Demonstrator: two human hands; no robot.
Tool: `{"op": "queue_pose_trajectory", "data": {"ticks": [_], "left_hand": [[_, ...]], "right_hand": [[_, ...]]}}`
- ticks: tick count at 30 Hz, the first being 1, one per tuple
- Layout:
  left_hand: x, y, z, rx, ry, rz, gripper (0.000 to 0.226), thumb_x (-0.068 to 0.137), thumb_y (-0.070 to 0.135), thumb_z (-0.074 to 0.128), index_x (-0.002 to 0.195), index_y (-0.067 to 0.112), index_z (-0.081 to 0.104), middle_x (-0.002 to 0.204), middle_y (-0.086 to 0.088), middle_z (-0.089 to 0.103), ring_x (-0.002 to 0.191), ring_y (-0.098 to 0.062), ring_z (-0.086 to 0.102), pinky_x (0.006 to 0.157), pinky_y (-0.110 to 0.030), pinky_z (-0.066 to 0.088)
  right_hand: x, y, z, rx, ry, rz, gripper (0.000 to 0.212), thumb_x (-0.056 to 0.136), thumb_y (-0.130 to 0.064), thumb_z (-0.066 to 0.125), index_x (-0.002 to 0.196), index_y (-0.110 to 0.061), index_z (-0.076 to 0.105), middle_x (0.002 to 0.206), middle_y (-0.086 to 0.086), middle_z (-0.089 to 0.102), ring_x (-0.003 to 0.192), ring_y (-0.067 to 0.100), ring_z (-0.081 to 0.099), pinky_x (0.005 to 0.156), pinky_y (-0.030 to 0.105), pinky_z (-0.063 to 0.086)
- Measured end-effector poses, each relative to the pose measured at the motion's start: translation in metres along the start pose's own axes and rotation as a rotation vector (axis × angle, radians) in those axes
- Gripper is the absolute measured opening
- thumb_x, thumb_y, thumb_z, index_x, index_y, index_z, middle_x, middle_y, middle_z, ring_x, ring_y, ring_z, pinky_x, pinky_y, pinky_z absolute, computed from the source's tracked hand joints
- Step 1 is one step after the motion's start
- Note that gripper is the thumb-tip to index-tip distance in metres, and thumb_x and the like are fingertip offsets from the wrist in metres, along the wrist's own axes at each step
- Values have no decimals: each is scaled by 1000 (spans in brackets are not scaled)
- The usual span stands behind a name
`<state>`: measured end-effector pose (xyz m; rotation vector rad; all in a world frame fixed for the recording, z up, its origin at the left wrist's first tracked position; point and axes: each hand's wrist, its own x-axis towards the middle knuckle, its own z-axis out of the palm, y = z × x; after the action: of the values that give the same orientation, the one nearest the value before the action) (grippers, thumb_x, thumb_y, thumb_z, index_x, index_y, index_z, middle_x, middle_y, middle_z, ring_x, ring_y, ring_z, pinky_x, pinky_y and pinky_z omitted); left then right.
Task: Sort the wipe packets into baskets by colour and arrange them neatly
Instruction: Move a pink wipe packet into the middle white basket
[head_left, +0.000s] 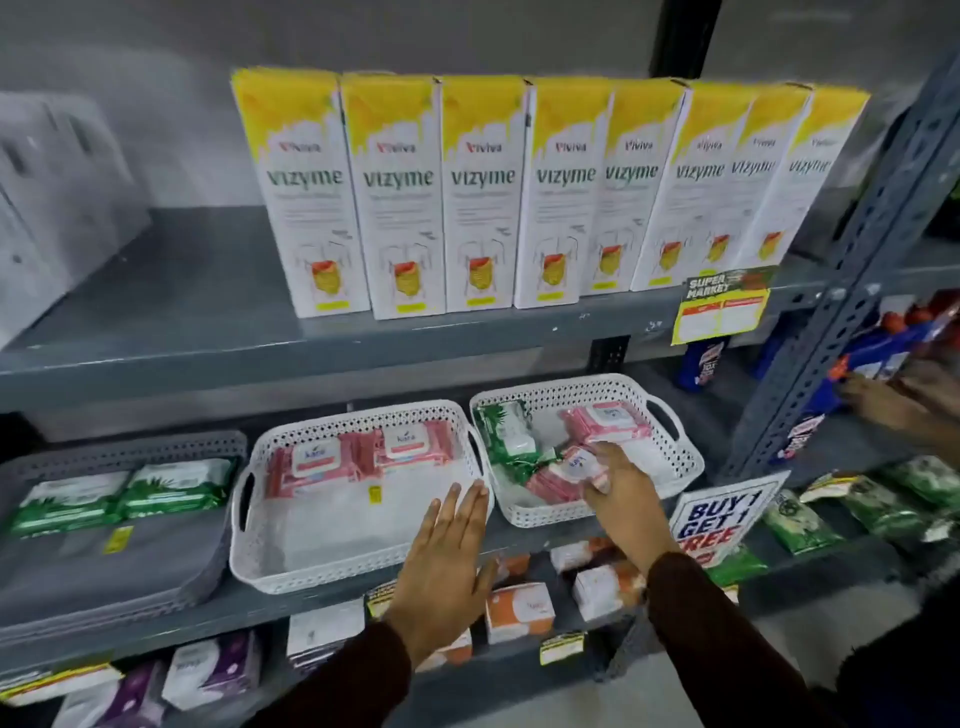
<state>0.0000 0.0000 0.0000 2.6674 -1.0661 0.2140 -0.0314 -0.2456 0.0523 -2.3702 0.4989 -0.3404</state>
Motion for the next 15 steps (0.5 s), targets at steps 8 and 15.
{"op": "queue_pose_trajectory", "data": {"ticks": [8, 15], "left_hand": [[17, 4, 33, 95, -31, -74, 60, 98, 42, 33, 148, 9, 30, 155, -8, 33, 143, -26, 26, 113, -39, 12], [7, -4, 29, 67, -18, -105, 55, 102, 43, 17, 150, 16, 25, 156, -3, 30, 145, -23, 23, 116, -45, 23]], "right_hand": [[79, 28, 26, -147, -271, 147, 91, 66, -42, 86, 140, -8, 45, 138, 16, 55, 126, 35, 53, 103, 42, 47], [108, 56, 37, -128, -211, 184, 51, 32, -42, 87, 71, -18, 64, 75, 3, 68, 73, 22, 67, 70, 29, 58]]}}
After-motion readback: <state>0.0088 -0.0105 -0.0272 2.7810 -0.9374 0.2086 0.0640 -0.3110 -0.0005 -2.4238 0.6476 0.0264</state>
